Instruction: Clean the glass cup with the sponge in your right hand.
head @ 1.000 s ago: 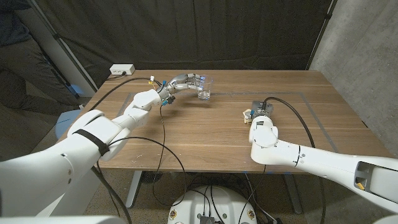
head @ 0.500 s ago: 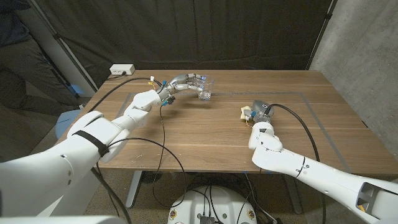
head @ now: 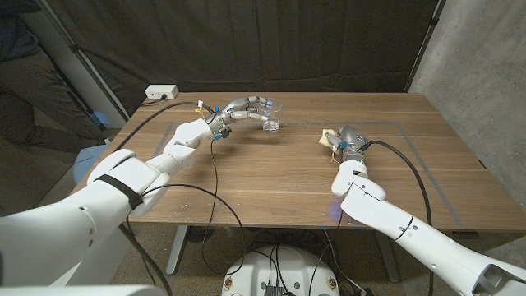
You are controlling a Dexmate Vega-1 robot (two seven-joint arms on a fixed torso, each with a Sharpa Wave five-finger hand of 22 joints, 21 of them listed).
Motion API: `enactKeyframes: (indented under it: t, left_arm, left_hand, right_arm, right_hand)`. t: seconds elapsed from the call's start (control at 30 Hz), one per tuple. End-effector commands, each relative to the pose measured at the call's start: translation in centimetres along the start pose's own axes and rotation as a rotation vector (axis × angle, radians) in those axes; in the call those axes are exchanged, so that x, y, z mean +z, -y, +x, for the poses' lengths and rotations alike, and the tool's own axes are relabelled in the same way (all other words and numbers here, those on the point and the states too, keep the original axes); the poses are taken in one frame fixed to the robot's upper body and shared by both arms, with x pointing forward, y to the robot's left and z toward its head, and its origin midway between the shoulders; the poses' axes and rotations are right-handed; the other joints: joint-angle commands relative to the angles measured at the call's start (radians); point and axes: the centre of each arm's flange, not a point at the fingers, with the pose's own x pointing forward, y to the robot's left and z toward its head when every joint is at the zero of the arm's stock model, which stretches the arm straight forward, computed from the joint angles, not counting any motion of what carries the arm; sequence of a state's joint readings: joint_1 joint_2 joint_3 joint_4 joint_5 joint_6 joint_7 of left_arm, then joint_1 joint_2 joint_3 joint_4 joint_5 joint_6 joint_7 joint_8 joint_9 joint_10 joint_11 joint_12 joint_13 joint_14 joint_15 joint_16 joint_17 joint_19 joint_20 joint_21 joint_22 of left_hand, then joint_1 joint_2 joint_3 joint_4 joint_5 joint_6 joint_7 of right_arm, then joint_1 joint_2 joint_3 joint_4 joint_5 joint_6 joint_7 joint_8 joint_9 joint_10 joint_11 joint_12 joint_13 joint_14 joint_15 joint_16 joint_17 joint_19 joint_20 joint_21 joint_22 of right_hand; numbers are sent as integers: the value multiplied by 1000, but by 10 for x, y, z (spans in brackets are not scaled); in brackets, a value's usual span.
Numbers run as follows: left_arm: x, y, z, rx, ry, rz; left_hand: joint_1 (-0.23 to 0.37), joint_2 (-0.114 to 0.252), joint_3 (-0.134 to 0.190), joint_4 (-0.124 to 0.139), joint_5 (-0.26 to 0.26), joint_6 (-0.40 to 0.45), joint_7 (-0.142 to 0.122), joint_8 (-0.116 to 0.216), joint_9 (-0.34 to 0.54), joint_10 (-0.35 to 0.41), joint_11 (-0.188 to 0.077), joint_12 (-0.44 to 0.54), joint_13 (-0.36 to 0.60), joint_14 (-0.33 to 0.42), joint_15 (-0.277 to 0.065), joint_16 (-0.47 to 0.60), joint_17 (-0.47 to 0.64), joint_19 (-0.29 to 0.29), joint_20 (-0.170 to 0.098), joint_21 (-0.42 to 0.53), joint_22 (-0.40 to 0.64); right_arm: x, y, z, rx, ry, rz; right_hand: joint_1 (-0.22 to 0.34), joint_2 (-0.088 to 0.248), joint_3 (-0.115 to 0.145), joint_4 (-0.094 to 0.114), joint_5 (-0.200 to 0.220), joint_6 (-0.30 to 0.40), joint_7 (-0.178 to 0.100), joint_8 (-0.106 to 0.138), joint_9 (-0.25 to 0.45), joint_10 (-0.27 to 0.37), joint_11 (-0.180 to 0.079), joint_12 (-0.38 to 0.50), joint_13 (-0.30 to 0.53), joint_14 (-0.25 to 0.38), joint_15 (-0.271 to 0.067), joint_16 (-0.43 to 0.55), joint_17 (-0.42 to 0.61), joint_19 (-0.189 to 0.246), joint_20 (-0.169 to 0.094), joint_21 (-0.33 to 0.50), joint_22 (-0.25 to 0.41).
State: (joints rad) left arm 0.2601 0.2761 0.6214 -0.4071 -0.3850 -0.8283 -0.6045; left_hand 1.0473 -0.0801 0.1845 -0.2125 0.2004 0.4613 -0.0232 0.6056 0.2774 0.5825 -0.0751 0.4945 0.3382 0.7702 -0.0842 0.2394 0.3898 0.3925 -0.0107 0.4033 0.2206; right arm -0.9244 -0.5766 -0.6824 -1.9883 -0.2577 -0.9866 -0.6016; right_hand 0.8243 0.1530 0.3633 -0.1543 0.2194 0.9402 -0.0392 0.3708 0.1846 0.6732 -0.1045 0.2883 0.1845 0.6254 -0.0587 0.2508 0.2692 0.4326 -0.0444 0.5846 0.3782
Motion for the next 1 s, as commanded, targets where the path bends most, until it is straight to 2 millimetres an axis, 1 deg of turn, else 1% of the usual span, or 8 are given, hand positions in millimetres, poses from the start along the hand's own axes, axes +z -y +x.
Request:
enactKeyframes:
  t: [0.03,0.33,0.57,0.7,0.83,1.0]
  left_arm:
    - [5,0,0,-4,28,10]
    - [10,2,0,-11,56,16]
    - [12,5,-2,-13,70,15]
    - [13,8,-3,-14,77,17]
    - [16,10,-4,-16,87,17]
    - [19,13,-2,-18,95,20]
  left_hand:
    - [151,161,91,82,6,112,-98,227,17,131,-124,5,12,11,-139,-2,3,-8,4,6,3]
    - [153,161,94,81,6,113,-97,230,12,134,-124,5,14,12,-139,-3,7,-9,4,9,3]
    - [153,163,97,81,7,112,-100,234,11,135,-124,5,16,13,-138,-5,10,-11,4,12,3]
    - [155,162,99,80,7,112,-101,237,11,137,-124,5,17,13,-140,-6,11,-11,3,13,3]
    - [156,164,101,80,8,114,-99,239,9,138,-124,5,18,16,-140,-6,13,-11,4,15,2]
    - [160,164,104,77,9,116,-103,241,6,143,-125,6,19,17,-141,-7,15,-12,5,16,2]
  right_arm:
    - [7,11,4,-59,29,166]
    - [13,17,9,-58,87,277]
    - [21,20,13,-57,132,303]
    - [25,20,14,-65,146,323]
    - [29,17,14,-57,167,386]
    - [33,17,14,-71,180,418]
  right_hand:
    - [17,1,8,0,-2,93,-74,-1,2,8,3,0,4,-8,-112,-6,-1,-5,-31,8,1]
    - [22,1,9,2,-8,96,-71,-6,2,13,5,-2,4,-15,-115,-13,-3,-13,-32,10,-2]
    - [26,2,9,3,-13,94,-69,-10,3,12,6,-5,4,-19,-117,-14,-2,-19,-34,12,-3]
    - [27,3,9,4,-14,95,-68,-11,3,14,7,-5,4,-20,-117,-15,-2,-20,-34,13,-4]
    - [30,4,9,4,-16,96,-65,-12,3,15,6,-6,4,-20,-117,-16,-2,-23,-34,14,-6]
    - [32,4,10,4,-18,97,-64,-14,4,17,6,-7,4,-23,-118,-18,-2,-28,-33,14,-7]
